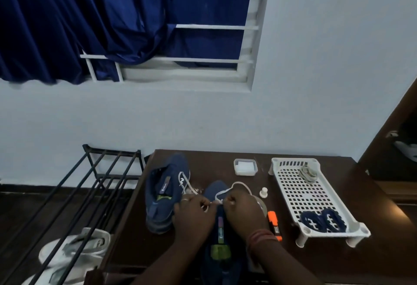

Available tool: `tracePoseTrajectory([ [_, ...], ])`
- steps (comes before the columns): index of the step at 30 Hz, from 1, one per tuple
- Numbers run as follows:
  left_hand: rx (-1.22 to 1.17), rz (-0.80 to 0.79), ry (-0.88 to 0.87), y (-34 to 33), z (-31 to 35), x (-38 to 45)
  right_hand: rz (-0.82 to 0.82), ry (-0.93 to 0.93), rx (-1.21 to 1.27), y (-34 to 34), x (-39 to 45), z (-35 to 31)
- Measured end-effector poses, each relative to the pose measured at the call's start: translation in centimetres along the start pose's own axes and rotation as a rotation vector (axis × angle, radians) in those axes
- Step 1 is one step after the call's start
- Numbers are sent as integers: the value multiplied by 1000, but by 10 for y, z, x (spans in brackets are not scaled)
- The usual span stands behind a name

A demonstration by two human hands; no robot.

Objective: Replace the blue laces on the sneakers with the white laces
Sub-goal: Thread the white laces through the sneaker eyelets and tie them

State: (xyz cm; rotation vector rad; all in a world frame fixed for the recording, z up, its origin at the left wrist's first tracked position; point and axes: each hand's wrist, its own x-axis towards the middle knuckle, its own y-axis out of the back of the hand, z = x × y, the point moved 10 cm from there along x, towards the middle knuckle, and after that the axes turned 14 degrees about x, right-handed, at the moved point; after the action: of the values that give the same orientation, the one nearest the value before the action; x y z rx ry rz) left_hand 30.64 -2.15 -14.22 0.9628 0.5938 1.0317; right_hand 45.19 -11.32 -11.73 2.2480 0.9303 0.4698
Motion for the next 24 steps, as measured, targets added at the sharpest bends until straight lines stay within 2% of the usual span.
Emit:
tracePoseTrajectory([
  [2,106,40,-26,1,5,-1,127,15,80,17,4,2],
  [3,84,16,-69,-2,10,0,199,26,145,28,4,2],
  [6,-59,-178,-25,-17,8,4,322,99,237,55,6,-7],
  [9,-42,-247,39,-21,-5,15,147,161,129,31,7,-19],
  [12,-153,-389,104,-31,-15,23,-26,131,-37,-6,3,-11],
  [16,-290,-499,175,-38,-25,21,-109,147,2,-20,7,-8],
  [21,-377,-490,239,-30,-29,16,-214,159,48,-45,5,-9],
  [24,-348,-499,223,-28,-26,14,-203,166,34,-55,-1,-13],
])
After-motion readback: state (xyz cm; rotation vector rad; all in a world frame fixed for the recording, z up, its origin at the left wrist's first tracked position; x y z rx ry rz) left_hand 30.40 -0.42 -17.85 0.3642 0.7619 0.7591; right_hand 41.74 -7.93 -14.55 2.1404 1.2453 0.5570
